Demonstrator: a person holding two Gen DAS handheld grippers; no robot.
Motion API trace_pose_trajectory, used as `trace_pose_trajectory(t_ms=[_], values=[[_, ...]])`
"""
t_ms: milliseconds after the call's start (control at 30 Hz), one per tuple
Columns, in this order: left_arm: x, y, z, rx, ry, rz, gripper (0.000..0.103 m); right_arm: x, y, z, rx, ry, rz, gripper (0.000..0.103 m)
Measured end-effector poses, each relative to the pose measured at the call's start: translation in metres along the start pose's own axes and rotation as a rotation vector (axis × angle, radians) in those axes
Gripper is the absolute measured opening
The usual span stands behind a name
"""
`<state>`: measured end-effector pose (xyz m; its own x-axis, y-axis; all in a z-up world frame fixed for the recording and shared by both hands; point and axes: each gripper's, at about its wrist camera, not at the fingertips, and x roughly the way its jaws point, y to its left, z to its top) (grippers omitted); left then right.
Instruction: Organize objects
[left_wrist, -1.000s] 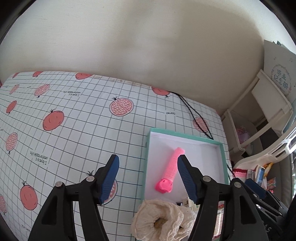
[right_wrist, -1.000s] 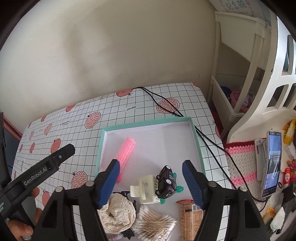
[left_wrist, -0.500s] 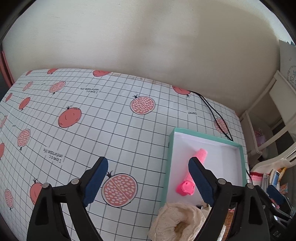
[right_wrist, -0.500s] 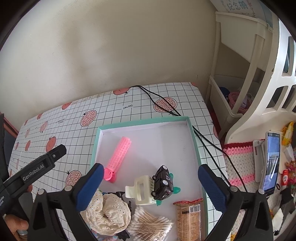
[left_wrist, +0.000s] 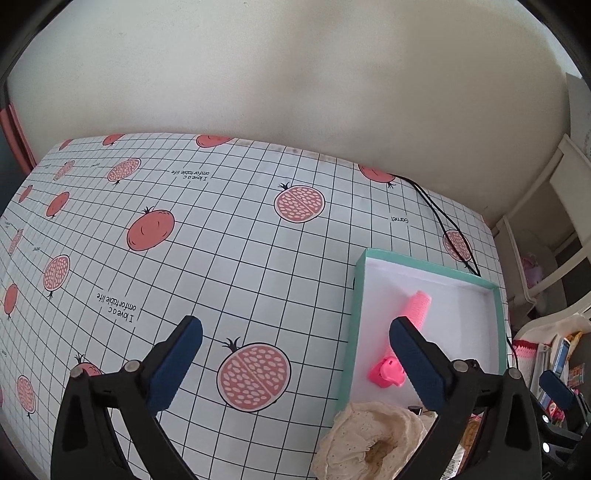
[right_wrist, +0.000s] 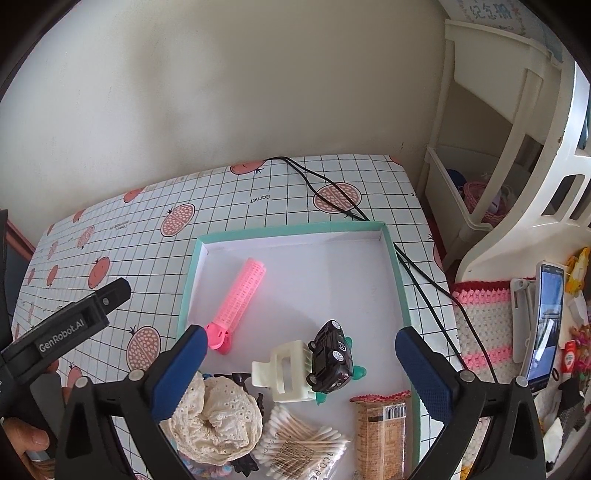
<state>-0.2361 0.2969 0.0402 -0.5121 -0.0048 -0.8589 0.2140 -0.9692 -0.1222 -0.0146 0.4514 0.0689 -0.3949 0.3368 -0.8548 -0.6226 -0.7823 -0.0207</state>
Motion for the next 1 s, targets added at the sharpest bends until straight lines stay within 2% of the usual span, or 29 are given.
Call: trace_pose_trajectory(t_ms=[433,633,767,1000], values=[[-0.016,0.015,-0.001,-0.013,-0.008,-0.007,0.101,-0.01,0.02,-0.009,-0.063,0.01,-0.039,0.103],[-0.035,0.018,-0.004,0.021,-0.034,0.007,0.101,-0.023,0.03,-0.018,-0.074,0.002,-0.037,0.103],[-0.049,0.026,-0.009,0.045,-0.062,0.016,0.101,-0.033,0.034,-0.027,-0.082,-0.004,-0.031,0.103],[-0.068,0.044,-0.024,0.028,-0.068,0.037,0.101,-0.043,0.033,-0.054,-0.069,0.008,-0.05,0.103]])
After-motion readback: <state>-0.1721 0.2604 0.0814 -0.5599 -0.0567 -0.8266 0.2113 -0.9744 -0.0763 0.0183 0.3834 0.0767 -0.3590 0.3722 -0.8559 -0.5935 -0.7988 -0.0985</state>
